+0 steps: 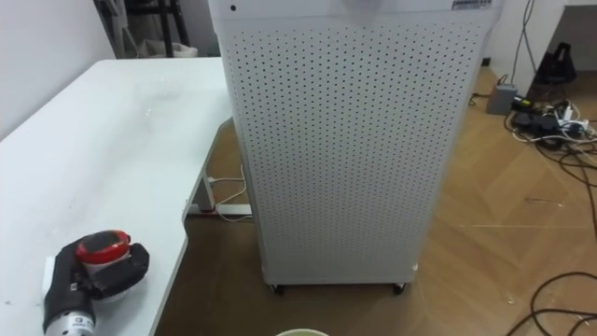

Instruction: Pick garbage

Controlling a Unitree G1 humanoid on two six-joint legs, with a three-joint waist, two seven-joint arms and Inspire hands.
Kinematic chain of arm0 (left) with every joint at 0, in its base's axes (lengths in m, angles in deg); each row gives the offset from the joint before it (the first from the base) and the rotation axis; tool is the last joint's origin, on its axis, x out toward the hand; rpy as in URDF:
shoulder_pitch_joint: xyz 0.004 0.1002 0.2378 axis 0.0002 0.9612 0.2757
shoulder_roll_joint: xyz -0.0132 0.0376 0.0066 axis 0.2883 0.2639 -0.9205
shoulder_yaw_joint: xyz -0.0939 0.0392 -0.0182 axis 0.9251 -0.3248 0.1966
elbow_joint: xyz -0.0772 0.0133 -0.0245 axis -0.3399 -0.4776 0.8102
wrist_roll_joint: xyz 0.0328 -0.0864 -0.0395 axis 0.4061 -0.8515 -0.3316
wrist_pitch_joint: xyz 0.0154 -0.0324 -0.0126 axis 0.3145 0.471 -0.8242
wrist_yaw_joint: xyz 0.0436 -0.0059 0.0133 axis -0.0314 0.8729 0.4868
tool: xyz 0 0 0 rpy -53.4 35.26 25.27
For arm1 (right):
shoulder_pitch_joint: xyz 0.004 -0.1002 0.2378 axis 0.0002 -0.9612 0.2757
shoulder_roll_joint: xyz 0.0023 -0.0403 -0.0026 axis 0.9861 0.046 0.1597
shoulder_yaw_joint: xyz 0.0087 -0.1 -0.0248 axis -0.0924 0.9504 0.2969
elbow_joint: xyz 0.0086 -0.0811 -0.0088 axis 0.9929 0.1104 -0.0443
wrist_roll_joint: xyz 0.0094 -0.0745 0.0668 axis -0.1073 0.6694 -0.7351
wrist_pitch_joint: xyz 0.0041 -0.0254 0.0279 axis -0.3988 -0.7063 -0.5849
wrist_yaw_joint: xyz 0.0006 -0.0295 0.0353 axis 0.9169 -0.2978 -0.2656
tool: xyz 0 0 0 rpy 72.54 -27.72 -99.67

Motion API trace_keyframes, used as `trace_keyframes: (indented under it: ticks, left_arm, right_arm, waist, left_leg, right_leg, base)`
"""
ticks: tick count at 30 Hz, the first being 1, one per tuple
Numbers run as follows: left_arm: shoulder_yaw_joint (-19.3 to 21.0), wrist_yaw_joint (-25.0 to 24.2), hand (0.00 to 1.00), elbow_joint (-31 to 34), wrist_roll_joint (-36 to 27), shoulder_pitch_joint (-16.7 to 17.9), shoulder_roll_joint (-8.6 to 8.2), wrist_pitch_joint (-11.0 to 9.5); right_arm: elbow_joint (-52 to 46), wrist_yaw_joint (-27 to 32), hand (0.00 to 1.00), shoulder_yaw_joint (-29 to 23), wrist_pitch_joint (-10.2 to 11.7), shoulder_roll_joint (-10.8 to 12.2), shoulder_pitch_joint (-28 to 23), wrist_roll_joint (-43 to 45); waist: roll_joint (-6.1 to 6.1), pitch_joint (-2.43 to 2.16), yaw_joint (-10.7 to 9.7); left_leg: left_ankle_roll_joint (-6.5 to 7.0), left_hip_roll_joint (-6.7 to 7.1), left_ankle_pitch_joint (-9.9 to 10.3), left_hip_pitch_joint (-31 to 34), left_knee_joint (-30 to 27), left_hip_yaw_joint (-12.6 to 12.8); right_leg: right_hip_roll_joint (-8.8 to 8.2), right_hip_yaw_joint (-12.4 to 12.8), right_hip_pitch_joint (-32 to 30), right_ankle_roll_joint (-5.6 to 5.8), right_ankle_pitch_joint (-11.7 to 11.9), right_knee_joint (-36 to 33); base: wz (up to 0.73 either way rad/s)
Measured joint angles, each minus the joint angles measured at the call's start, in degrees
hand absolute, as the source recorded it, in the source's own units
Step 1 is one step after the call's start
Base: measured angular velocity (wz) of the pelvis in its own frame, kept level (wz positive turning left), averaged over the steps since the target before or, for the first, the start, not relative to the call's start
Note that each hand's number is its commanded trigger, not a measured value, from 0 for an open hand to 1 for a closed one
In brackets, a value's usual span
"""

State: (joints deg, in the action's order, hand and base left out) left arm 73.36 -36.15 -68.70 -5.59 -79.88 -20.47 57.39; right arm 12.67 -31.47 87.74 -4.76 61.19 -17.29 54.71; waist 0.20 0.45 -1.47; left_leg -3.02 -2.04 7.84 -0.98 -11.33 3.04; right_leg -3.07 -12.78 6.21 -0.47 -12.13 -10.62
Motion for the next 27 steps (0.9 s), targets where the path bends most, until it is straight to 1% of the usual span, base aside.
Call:
trace_keyframes:
  ticks: [2,4,6,7,8,10,12,13,16,17,19,21,25,27]
  left_arm:
    - [-0.6,-0.2,1.0,1.2,-0.1,0.1,0.03,0.4]
    - [-1.9,-1.8,1.0,4.9,-1.5,0.2,-0.05,2.0]
    - [-3.5,-3.4,1.0,8.0,-1.5,0.2,-0.34,2.6]
    - [-5.1,-4.5,1.0,10.5,-1.5,0.2,-0.45,2.6]
    - [-5.9,-5.1,1.0,11.8,-1.6,0.2,-0.47,2.6]
    - [-9.1,-7.7,1.0,15.3,-2.9,0.1,-0.5,2.5]
    - [-10.2,-9.7,1.0,16.9,-4.8,-0.1,-0.57,2.4]
    - [-11.0,-11.1,1.0,17.7,-5.7,-0.1,-0.63,2.4]
    - [-13.0,-14.8,1.0,18.0,-7.0,-0.1,-0.96,2.4]
    - [-13.4,-15.3,1.0,18.1,-7.0,-0.3,-1.01,2.4]
    - [-16.1,-17.5,1.0,18.2,-7.0,-0.4,-1.07,2.4]
    - [-17.8,-19.3,1.0,18.4,-7.0,-0.4,-1.09,2.5]
    - [-19.2,-22.6,1.0,20.5,-7.1,-0.6,-1.38,2.6]
    - [-19.5,-23.6,1.0,21.2,-7.7,-0.6,-1.67,2.6]
  right_arm:
    - [-0.1,0.7,1.0,0.0,0.0,0.0,0.6,0.1]
    - [-1.2,1.7,1.0,0.0,0.0,0.0,1.2,0.1]
    - [-1.3,2.0,1.0,0.0,0.0,0.1,2.4,0.0]
    - [-1.3,2.5,1.0,0.0,0.0,0.2,3.4,-0.2]
    - [-1.2,2.8,1.0,0.0,0.0,0.2,3.9,-0.5]
    - [-1.3,4.2,1.0,0.0,0.1,0.3,5.7,-1.5]
    - [-1.3,5.3,1.0,0.1,0.1,0.3,7.3,-2.4]
    - [-1.3,5.8,1.0,0.1,0.2,0.2,8.0,-2.4]
    - [-1.2,6.5,1.0,0.0,0.2,0.0,9.5,-2.3]
    - [-1.2,6.9,1.0,0.0,0.2,0.0,10.0,-2.3]
    - [-1.1,8.0,1.0,0.0,0.2,-0.1,11.8,-2.7]
    - [-1.1,8.2,1.0,0.0,0.2,-0.1,12.8,-2.8]
    - [-1.1,8.2,1.0,0.0,0.2,-0.3,14.9,-2.8]
    - [-0.9,8.1,1.0,0.0,0.2,-0.6,15.7,-2.8]
  waist:
    - [-0.01,-0.02,0.0]
    - [0.06,-0.06,0.1]
    - [0.2,-0.03,0.0]
    - [0.38,-0.03,-0.2]
    - [0.46,0.02,-0.3]
    - [0.73,0.02,-0.9]
    - [0.79,0.02,-1.2]
    - [0.91,0.1,-1.3]
    - [1.22,0.08,-1.7]
    - [1.19,0.1,-1.8]
    - [1.16,0.1,-2.2]
    - [1.09,0.11,-2.8]
    - [0.4,0.41,-3.2]
    - [-0.09,0.45,-3.3]
  left_leg:
    - [0.06,0.03,0.0,0.6,0.0,-0.1]
    - [0.27,0.02,-0.2,2.2,-0.1,0.0]
    - [0.32,0.03,-0.2,3.0,-0.2,0.1]
    - [0.33,0.06,-0.2,3.5,-0.3,0.1]
    - [0.33,0.08,-0.2,3.6,-0.3,0.1]
    - [0.33,0.12,-0.2,3.6,-0.2,0.5]
    - [0.33,-0.04,-0.2,3.8,0.0,1.4]
    - [0.33,-0.1,-0.2,4.0,0.1,1.5]
    - [0.33,-0.19,-0.2,4.5,-0.2,1.7]
    - [0.33,-0.21,-0.2,4.9,-0.2,1.7]
    - [0.33,-0.22,-0.2,5.9,-0.2,1.7]
    - [0.33,-0.21,-0.2,6.3,-0.2,1.7]
    - [0.33,-0.2,-0.2,6.8,-0.1,1.8]
    - [0.33,-0.27,-0.2,6.8,-0.1,2.5]
  right_leg:
    - [-0.02,0.0,-0.5,0.03,0.0,-0.1]
    - [-0.06,-0.2,-2.0,0.06,0.0,-0.3]
    - [-0.21,-0.1,-2.8,0.07,0.0,-1.1]
    - [-0.28,0.0,-3.4,0.12,0.0,-1.2]
    - [-0.3,0.0,-3.5,0.14,0.1,-1.2]
    - [-0.4,0.1,-3.5,0.16,0.1,-1.2]
    - [-0.38,0.3,-4.2,0.17,0.1,-1.2]
    - [-0.32,0.6,-4.5,0.16,0.1,-1.2]
    - [-0.23,1.4,-5.2,0.14,0.1,-1.3]
    - [-0.24,1.4,-5.5,0.13,0.1,-1.4]
    - [-0.24,1.3,-6.4,0.12,0.1,-1.4]
    - [-0.27,1.4,-6.8,0.12,0.1,-1.4]
    - [-0.26,1.6,-7.4,0.12,0.1,-1.3]
    - [-0.27,1.9,-7.6,0.12,0.1,-1.2]
  base:
    - [0.06]
    - [0.05]
    - [-0.02]
    - [-0.04]
    - [0.0]
    - [-0.05]
    - [-0.16]
    - [-0.13]
    - [-0.05]
    - [0.0]
    - [0.02]
    - [0.0]
    - [-0.03]
    - [-0.09]
